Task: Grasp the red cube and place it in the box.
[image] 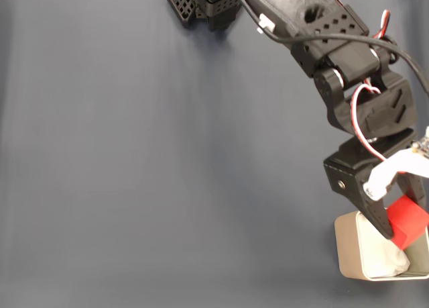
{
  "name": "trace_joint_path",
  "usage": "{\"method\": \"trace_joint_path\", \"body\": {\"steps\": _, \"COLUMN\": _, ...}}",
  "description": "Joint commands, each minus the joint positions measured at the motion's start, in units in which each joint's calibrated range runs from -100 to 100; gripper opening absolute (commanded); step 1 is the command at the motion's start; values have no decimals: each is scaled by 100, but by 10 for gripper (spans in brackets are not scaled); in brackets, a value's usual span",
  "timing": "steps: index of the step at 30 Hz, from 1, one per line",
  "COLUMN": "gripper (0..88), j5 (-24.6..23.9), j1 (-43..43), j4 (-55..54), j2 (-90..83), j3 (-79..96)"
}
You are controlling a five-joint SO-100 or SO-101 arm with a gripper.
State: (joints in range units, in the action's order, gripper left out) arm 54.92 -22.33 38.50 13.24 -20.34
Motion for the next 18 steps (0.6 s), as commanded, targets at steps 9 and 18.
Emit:
{"method": "trace_joint_path", "body": {"steps": 9, "gripper": 41, "j5": 5, "j1": 10, "j4": 18, "j2": 868, "j3": -1515}}
{"method": "trace_joint_path", "body": {"steps": 18, "gripper": 41, "j5": -10, "j1": -4, "j4": 10, "j2": 1423, "j3": -2081}}
